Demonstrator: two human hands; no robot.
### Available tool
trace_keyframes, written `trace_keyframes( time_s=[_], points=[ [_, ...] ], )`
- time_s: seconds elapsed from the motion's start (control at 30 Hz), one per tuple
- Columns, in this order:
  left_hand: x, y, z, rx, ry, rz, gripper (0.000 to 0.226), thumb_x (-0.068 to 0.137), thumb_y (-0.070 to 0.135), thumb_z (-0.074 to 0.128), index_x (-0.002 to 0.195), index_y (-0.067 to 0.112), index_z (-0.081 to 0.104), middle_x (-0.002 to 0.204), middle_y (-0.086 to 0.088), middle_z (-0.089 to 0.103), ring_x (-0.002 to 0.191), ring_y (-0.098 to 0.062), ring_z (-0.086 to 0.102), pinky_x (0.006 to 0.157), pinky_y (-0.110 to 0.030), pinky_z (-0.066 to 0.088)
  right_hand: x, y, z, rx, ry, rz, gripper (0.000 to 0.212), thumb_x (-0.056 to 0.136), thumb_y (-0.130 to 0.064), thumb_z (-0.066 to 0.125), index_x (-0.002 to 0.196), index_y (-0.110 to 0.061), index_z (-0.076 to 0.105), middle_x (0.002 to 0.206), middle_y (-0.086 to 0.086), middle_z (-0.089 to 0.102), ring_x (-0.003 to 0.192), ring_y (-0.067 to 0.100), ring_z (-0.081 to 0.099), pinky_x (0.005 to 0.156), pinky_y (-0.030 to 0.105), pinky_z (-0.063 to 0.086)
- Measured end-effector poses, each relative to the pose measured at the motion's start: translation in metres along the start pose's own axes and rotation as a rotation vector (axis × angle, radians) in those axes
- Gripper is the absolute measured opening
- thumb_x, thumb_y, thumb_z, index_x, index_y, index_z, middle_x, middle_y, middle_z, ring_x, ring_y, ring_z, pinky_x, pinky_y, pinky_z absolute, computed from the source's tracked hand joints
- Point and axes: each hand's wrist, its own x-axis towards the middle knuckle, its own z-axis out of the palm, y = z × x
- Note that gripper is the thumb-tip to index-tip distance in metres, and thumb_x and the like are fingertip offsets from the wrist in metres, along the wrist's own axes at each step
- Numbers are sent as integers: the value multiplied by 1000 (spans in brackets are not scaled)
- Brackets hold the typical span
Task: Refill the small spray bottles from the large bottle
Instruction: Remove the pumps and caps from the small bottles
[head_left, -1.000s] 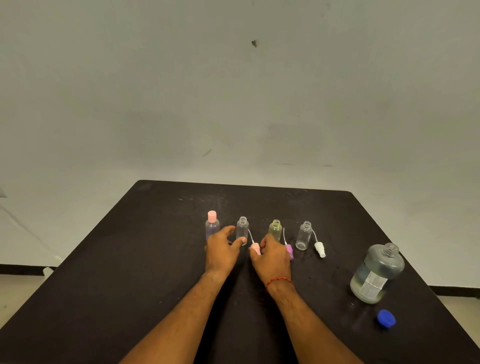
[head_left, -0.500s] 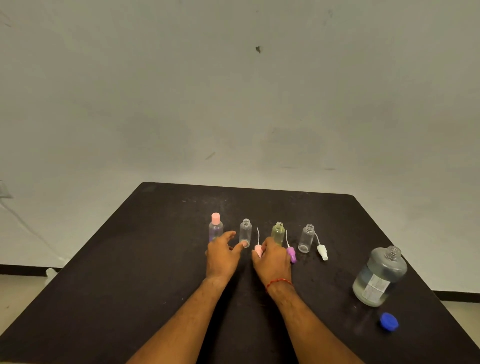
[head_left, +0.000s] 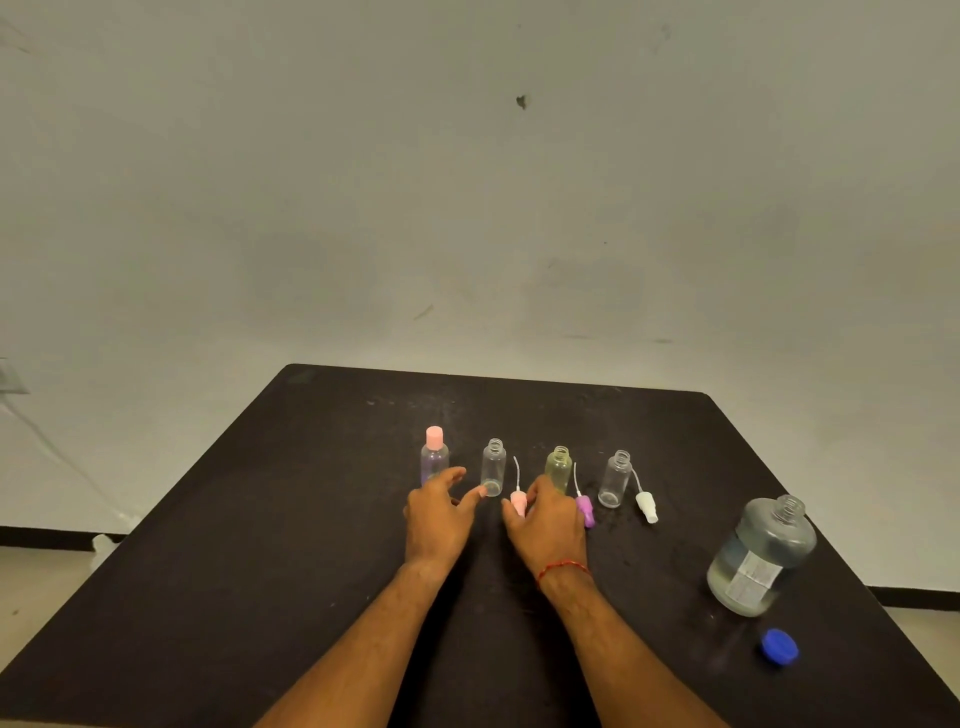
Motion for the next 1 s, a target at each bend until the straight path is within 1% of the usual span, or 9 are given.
trace_keyframes(
  time_s=[0.1, 0.2, 0.3, 0.43, 0.63, 0.73, 0.8, 0.9, 1.0],
  points=[
    [-1, -4, -7, -19, 85, 12, 37, 85, 35, 77, 117, 17, 73, 109, 0, 75, 84, -4, 66, 92, -33, 56, 0, -1, -1, 4, 25, -27, 29, 80, -38, 67, 71, -22, 46, 68, -1, 61, 65, 17, 60, 62, 27, 45],
    [-1, -8, -17, -91, 194, 21, 19, 88, 34, 75, 100, 19, 77, 87, 8, 76, 79, -1, 69, 81, -32, 59, 3, -11, -3, -2, 77, -94, 30, 80, -42, 70, 78, -21, 50, 70, -1, 62, 64, 14, 59, 60, 25, 43],
    [1, -13, -28, -104, 253, 32, 15, 89, 34, 73, 91, 19, 77, 74, 14, 70, 71, 1, 66, 70, -29, 58, 7, -28, -7, 9, 144, -175, 27, 81, -39, 71, 81, -19, 52, 66, -3, 60, 61, 14, 58, 61, 29, 49],
    [12, -21, -38, -107, 269, 41, 17, 87, 34, 76, 95, 19, 72, 79, 12, 69, 75, -1, 66, 67, -23, 55, 15, -53, -11, 56, 160, -280, 25, 83, -35, 72, 80, -19, 52, 70, -4, 58, 63, 11, 55, 59, 21, 44],
    [31, -30, -38, -81, 173, 9, 45, 80, 31, 82, 119, 20, 63, 110, 9, 63, 94, -6, 61, 76, -16, 48, 29, -78, -2, -9, 26, -365, 25, 85, -38, 70, 97, -19, 57, 78, -5, 56, 68, 8, 53, 57, 13, 37],
    [38, -34, -30, -90, 100, 7, 60, 77, 31, 85, 129, 21, 57, 120, 11, 58, 106, -6, 57, 89, -22, 49, 33, -86, 4, -37, -54, -396, 30, 87, -39, 68, 106, -18, 59, 85, -6, 55, 74, 8, 54, 62, 15, 38],
    [42, -35, -26, -104, 41, -8, 63, 77, 29, 86, 132, 21, 55, 121, 12, 56, 109, -6, 56, 90, -20, 48, 37, -91, 9, -55, -92, -406, 32, 89, -43, 64, 109, -19, 59, 89, -6, 57, 78, 9, 55, 66, 18, 41],
    [48, -36, -22, -140, -7, -9, 41, 79, 25, 83, 117, 24, 65, 110, 13, 67, 102, -8, 64, 81, -16, 50, 42, -98, 18, -91, -161, -402, 29, 91, -42, 60, 110, -20, 59, 93, -3, 61, 83, 13, 59, 69, 24, 45],
    [48, -33, -23, -182, -11, 23, 18, 83, 23, 80, 96, 29, 70, 93, 13, 71, 92, -6, 68, 77, -22, 56, 45, -107, 24, -133, -222, -393, 25, 88, -39, 63, 105, -21, 58, 96, 0, 64, 88, 19, 62, 74, 32, 53]
  ],
)
